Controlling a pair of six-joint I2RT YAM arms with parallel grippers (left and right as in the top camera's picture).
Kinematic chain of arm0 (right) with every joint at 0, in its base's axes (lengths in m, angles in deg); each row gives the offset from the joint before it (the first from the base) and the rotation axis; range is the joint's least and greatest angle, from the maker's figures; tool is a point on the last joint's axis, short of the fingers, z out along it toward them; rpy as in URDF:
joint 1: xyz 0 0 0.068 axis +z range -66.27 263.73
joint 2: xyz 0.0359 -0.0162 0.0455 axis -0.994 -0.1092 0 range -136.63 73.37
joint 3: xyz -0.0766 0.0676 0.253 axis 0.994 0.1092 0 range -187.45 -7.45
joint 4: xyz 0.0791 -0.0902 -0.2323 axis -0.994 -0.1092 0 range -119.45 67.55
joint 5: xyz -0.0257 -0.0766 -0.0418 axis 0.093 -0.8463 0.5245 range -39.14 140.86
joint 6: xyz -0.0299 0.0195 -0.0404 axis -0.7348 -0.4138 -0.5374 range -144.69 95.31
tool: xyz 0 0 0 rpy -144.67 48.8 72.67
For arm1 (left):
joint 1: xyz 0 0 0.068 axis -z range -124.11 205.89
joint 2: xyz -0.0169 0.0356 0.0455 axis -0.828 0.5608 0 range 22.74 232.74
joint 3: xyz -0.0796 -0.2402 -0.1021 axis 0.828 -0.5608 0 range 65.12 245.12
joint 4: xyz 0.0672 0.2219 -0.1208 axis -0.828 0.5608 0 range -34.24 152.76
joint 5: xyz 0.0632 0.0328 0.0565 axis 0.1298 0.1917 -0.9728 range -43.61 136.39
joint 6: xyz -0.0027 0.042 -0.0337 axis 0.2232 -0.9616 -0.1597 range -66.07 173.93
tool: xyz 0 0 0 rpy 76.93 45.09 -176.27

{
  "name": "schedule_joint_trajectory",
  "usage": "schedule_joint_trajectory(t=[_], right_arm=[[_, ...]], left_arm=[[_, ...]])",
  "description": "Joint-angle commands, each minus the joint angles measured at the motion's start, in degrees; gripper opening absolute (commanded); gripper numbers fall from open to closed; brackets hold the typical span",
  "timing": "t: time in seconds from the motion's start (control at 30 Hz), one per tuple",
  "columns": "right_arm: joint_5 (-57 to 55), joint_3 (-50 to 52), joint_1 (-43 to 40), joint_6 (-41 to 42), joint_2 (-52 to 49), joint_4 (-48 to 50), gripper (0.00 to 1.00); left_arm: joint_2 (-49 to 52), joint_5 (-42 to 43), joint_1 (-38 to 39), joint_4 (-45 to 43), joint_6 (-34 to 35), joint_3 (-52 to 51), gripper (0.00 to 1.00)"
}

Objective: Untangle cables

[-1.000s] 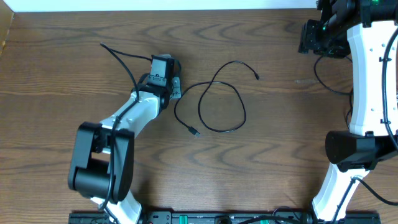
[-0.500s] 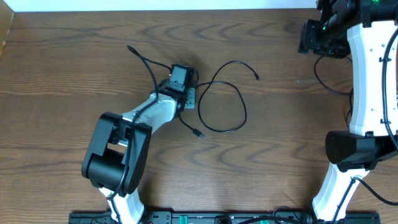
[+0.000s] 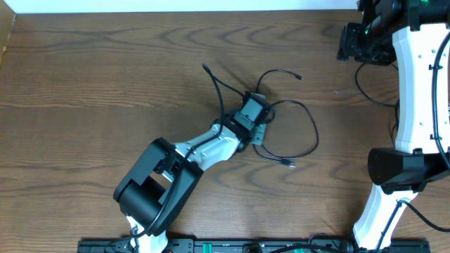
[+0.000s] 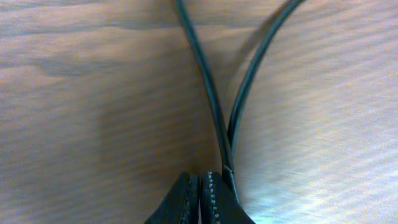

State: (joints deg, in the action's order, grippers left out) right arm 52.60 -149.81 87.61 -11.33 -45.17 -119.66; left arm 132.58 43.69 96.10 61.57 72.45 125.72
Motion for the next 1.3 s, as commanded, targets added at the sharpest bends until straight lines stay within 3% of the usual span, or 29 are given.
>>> schedule_joint_trajectory(t=[0.0, 0.17, 0.27, 0.33, 0.37, 0.43, 0.6, 0.83, 1.0, 1.27], right_arm=[[0.0, -0.8, -0.2, -1.3, 1.2, -0.1, 0.59], [0.8, -0.8, -0.2, -1.3, 1.2, -0.1, 0.6], [5.6, -0.5, 0.2, -1.4, 1.2, -0.1, 0.63], [8.6, 0.9, 1.6, -1.4, 1.2, -0.1, 0.68], [8.6, 1.5, 2.1, -1.4, 1.2, -0.1, 0.69], [8.5, 4.2, 4.8, -1.3, 1.2, 0.0, 0.71], [8.5, 11.6, 12.3, 3.4, 1.2, 4.0, 0.72], [0.7, 25.9, 23.4, 13.6, 1.2, 15.3, 0.72], [-0.8, 38.0, 27.1, 24.5, 1.2, 24.7, 0.71], [-4.9, 54.5, 30.4, 35.2, 1.2, 42.1, 0.67]], left_arm=[[-1.1, 4.0, 1.2, -1.9, 3.7, -0.2, 0.09], [-7.3, 3.5, -0.8, -1.0, 4.3, 0.1, 0.09], [-13.2, 3.3, -5.8, 3.5, 4.3, 0.1, 0.09], [-18.6, 3.3, -12.7, 11.5, 4.3, 0.1, 0.09], [-20.2, 3.3, -15.4, 14.6, 4.3, 0.1, 0.16], [-24.1, 3.4, -23.0, 22.8, 4.3, 0.1, 0.38], [-28.1, 3.8, -33.8, 33.5, 4.3, 0.1, 0.41], [-28.2, 2.4, -37.4, 45.5, 3.3, 0.1, 0.43], [-28.2, 1.8, -37.4, 47.8, -0.5, 0.1, 0.43], [-28.2, 1.8, -37.4, 48.2, -0.5, 0.1, 0.43]])
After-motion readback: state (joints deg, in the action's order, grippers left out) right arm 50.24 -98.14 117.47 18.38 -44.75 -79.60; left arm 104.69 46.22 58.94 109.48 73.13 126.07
